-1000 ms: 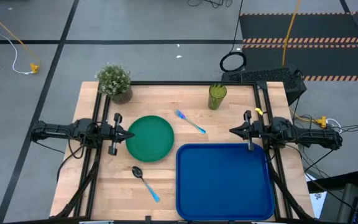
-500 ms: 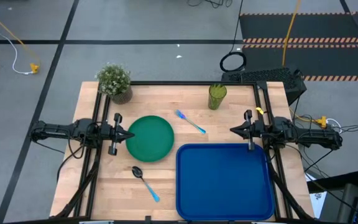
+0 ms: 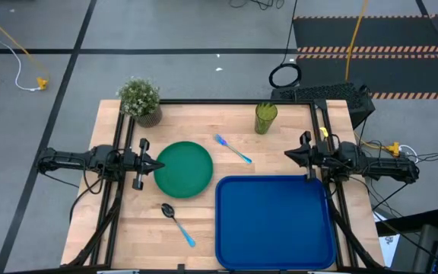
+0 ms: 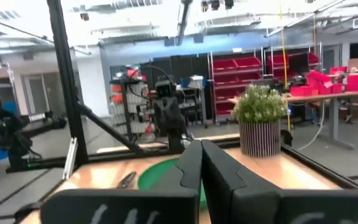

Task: Pick and place plate/cup/fork/spoon on tray
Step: Put the green cup on the blue tray

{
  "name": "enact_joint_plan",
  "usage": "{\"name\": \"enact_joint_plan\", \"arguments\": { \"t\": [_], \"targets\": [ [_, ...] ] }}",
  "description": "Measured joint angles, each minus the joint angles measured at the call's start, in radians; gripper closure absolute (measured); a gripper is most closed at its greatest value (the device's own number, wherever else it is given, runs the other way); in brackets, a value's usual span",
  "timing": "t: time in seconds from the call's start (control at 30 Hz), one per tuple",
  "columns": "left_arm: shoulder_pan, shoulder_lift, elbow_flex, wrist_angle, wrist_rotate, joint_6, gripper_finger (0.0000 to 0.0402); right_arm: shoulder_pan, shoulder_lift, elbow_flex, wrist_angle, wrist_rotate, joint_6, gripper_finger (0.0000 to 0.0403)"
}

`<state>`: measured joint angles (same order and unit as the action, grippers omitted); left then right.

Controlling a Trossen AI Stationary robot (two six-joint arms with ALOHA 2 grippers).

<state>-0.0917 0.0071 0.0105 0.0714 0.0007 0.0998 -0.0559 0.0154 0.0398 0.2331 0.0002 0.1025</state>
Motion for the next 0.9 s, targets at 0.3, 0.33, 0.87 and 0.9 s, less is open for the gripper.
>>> {"name": "enact_joint_plan", "arguments": {
  "t": [0.3, 0.33, 0.87, 0.9],
  "targets": [
    [0.0, 0.0, 0.0, 0.0, 0.0, 0.0, 0.0394, 0.0, 0.138, 0.203, -0.006, 0.031, -0.1, 0.0403],
    [0.0, 0.0, 0.0, 0.0, 0.0, 0.0, 0.0394, 0.0, 0.162, 0.23, -0.012, 0.03, -0.114, 0.0403],
    [0.0, 0.0, 0.0, 0.0, 0.0, 0.0, 0.0394, 0.0, 0.542, 0.742, -0.236, 0.029, -0.197, 0.0403],
    [0.0, 0.0, 0.0, 0.0, 0.0, 0.0, 0.0394, 0.0, 0.56, 0.774, -0.264, 0.029, -0.197, 0.0403]
  ]
}}
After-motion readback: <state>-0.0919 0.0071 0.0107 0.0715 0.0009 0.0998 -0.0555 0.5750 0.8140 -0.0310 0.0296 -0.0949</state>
